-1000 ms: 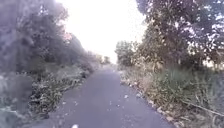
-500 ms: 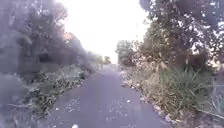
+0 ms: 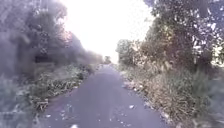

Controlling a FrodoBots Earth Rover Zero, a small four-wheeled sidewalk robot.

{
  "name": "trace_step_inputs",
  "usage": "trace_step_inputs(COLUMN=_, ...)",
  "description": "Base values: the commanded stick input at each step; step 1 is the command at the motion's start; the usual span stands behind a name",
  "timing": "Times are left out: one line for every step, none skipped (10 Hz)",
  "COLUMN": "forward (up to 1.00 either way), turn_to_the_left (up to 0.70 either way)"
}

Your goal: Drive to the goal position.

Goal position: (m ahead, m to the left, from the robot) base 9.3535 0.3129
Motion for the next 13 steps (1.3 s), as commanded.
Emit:
trace_step_inputs(forward=0.45, turn_to_the_left=0.00)
trace_step_inputs(forward=0.45, turn_to_the_left=0.00)
trace_step_inputs(forward=0.42, turn_to_the_left=0.00)
trace_step_inputs(forward=0.32, turn_to_the_left=0.00)
trace_step_inputs(forward=0.22, turn_to_the_left=0.00)
trace_step_inputs(forward=0.12, turn_to_the_left=0.00)
trace_step_inputs(forward=0.02, turn_to_the_left=0.00)
trace_step_inputs(forward=0.00, turn_to_the_left=0.00)
trace_step_inputs(forward=0.00, turn_to_the_left=0.00)
trace_step_inputs(forward=0.10, turn_to_the_left=0.06)
trace_step_inputs(forward=0.29, turn_to_the_left=0.18)
trace_step_inputs(forward=0.45, turn_to_the_left=0.27)
trace_step_inputs(forward=0.45, turn_to_the_left=0.27)
